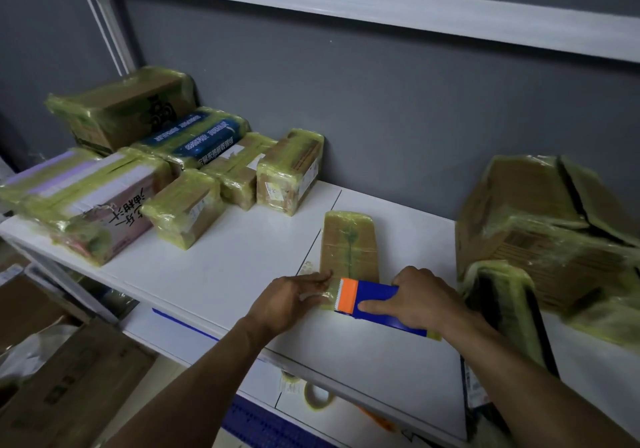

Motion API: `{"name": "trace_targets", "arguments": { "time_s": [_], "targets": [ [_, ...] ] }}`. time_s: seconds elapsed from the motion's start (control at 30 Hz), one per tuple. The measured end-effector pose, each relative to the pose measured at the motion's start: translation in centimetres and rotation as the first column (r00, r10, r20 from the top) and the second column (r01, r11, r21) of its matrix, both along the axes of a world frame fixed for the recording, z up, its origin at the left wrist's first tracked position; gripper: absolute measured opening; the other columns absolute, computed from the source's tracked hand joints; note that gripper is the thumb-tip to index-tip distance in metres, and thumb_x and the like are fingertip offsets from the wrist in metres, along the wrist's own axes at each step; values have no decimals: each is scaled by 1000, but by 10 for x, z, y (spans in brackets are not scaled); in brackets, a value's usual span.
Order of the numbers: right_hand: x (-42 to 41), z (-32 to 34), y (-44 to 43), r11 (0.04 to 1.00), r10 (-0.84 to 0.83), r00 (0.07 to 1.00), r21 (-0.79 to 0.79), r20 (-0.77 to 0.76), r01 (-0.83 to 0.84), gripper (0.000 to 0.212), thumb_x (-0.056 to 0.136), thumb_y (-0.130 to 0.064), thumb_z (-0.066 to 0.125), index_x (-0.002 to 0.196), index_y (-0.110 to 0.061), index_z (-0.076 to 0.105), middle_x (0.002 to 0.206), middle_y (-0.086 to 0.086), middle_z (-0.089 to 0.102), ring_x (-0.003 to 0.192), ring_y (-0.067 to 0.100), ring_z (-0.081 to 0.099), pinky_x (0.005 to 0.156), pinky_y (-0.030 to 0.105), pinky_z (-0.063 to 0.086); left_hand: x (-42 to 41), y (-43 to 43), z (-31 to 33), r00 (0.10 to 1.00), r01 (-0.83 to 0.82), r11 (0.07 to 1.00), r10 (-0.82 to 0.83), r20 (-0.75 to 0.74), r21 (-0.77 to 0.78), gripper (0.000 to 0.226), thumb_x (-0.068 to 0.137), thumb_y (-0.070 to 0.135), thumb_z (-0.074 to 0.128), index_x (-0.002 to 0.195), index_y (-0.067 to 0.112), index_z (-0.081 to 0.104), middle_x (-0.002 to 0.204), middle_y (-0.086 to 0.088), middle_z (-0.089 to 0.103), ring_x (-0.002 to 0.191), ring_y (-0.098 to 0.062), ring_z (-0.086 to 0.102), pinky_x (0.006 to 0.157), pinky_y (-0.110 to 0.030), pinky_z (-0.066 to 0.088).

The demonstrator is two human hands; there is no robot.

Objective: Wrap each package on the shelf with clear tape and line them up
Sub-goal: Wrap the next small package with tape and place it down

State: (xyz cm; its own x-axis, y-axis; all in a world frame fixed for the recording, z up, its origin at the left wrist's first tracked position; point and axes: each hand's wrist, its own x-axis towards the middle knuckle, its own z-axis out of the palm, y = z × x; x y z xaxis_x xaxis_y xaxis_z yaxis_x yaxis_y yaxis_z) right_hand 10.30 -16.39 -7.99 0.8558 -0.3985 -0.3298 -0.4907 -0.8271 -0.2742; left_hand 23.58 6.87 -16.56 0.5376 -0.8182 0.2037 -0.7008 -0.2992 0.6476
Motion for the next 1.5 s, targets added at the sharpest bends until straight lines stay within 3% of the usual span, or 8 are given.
{"name": "trace_targets", "arguments": {
  "time_s": [0.2, 0.4, 0.63, 0.77, 0.9, 1.1, 1.3, 1.5],
  "targets": [
    [-19, 8, -12, 999, -20, 999, 38, 48, 18, 64, 62, -86, 74, 79, -26, 57, 74, -9, 63, 69, 7, 65, 53, 20, 45, -5, -2, -1, 993, -30, 998, 23, 119, 53, 38, 98, 26, 67, 135, 21, 65, 146, 8, 55, 131, -21, 58, 109, -34, 48],
    [-24, 17, -18, 999, -32, 999, -3, 42, 33, 70, 55, -89, 75, 75, -24, 58, 70, -7, 60, 64, 8, 63, 49, 22, 39, -10, -2, 0, 1000, 10, 1000, -10, 15, 14, 35, 98, 19, 66, 134, 18, 67, 141, 15, 57, 128, -7, 58, 109, -14, 41],
    [-23, 10, -16, 1000, -28, 999, -7, 24, 28, 72, 55, -91, 72, 78, -25, 57, 73, -7, 61, 65, 9, 63, 51, 24, 42, -24, -5, 2, 999, -17, 1000, 17, -40, 4, 50, 98, 26, 66, 145, 34, 54, 147, 23, 51, 133, 1, 51, 111, -19, 41],
    [-25, 7, -16, 1000, -21, 1000, 23, 21, 21, 71, 57, -91, 72, 80, -25, 57, 75, -7, 62, 69, 10, 65, 55, 24, 46, -25, -12, 3, 989, -146, 986, 148, -24, 78, 39, 94, 41, 68, 132, 31, 68, 140, 18, 59, 126, -8, 60, 110, -29, 46],
    [-28, 10, -17, 997, -38, 998, 73, 57, 33, 65, 60, -85, 77, 76, -24, 59, 72, -6, 64, 68, 10, 66, 54, 23, 47, -29, -15, 5, 987, -155, 986, 152, 54, 59, 32, 96, 28, 69, 128, 28, 71, 136, 17, 62, 122, -8, 63, 107, -16, 42],
    [-44, 21, -26, 997, -50, 992, 67, 112, 42, 65, 59, -84, 78, 71, -22, 61, 66, -5, 63, 61, 7, 65, 47, 19, 40, -25, -5, 5, 988, -149, 988, 147, 46, 41, 27, 94, 14, 71, 119, 23, 76, 133, 13, 65, 119, -11, 65, 104, -29, 52],
    [-41, 18, -26, 999, -38, 998, 5, 59, 38, 69, 57, -86, 77, 77, -23, 58, 76, -6, 62, 68, 10, 63, 52, 23, 44, -33, -12, 17, 963, -198, 936, 130, 238, 291, 34, 103, 28, 54, 137, 34, 56, 140, 14, 60, 111, -26, 68, 86, -38, 56],
    [-34, 16, -33, 998, -48, 998, 37, 29, 47, 72, 52, -87, 77, 73, -20, 61, 73, -3, 63, 66, 13, 64, 52, 25, 41, -55, -22, 8, 910, -280, 934, 185, 371, 222, 54, 93, 30, 64, 145, 32, 48, 158, 15, 40, 152, -25, 27, 108, -38, 45]
  ]
}}
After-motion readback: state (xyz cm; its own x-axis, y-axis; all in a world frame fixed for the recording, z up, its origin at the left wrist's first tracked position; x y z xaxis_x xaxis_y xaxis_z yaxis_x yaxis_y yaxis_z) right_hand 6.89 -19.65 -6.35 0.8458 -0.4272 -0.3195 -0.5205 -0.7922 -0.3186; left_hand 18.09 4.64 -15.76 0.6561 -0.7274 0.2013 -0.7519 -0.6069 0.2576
